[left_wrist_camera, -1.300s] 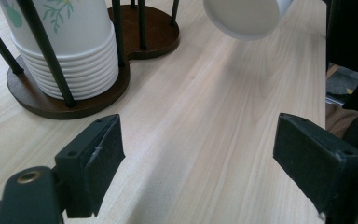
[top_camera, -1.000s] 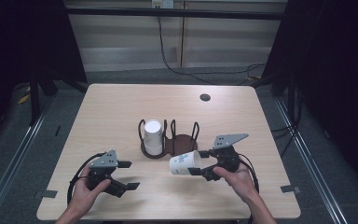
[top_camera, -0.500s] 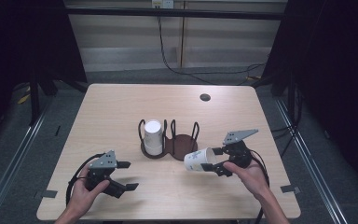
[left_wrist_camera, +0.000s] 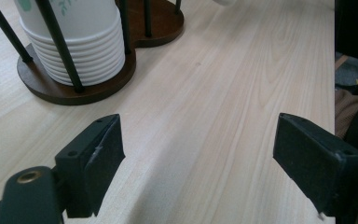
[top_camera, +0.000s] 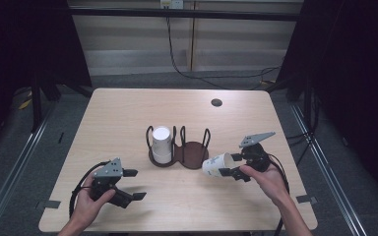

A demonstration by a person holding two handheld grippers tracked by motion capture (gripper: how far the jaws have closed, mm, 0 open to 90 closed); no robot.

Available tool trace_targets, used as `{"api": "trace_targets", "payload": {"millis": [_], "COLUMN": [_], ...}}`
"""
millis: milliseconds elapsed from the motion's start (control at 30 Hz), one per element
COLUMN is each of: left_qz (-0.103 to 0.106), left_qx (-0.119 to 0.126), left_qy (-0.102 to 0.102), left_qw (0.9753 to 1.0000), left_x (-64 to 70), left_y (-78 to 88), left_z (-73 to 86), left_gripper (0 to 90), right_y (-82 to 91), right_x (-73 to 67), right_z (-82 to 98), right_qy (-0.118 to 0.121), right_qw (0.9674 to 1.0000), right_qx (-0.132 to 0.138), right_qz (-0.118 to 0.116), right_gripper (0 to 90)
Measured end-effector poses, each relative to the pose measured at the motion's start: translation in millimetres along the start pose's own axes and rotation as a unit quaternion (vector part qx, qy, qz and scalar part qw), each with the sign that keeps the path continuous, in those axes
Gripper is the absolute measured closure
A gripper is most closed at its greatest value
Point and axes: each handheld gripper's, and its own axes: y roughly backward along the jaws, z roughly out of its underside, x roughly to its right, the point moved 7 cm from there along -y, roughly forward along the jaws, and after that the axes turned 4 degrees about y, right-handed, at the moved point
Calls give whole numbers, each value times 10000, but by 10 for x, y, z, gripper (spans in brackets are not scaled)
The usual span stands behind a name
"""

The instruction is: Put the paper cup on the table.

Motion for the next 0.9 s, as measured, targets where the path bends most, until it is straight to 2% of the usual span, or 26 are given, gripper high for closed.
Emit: {"api": "trace_targets", "payload": {"millis": [67, 167, 267, 433, 500, 900], "left_qz": [-6, -32, -33, -11, -15, -44], "left_qx": [88, 46, 49, 35, 1, -32], "left_qy": [76, 53, 114, 51, 29, -9], "left_qw": [9999, 10000, 9999, 10000, 10000, 10000], "left_x": [2, -10, -9, 5, 3, 7], "left_y": [-3, -3, -16, -4, -1, 9], "left_z": [-20, -12, -1, 3, 16, 24], "left_gripper": [162, 161, 161, 161, 161, 162], "right_y": [23, 48, 66, 97, 107, 122], "right_x": [67, 132, 188, 265, 296, 426], "right_z": [-8, -14, -21, -11, 0, -93], "right_qy": [-36, -84, -71, -171, -154, -149], "right_qw": [10000, 9998, 9997, 9993, 9987, 9965], "right_qx": [-23, -117, -172, -230, -343, -658], "right_qz": [56, 139, 178, 259, 352, 498], "right_gripper": [277, 276, 276, 276, 275, 270]}}
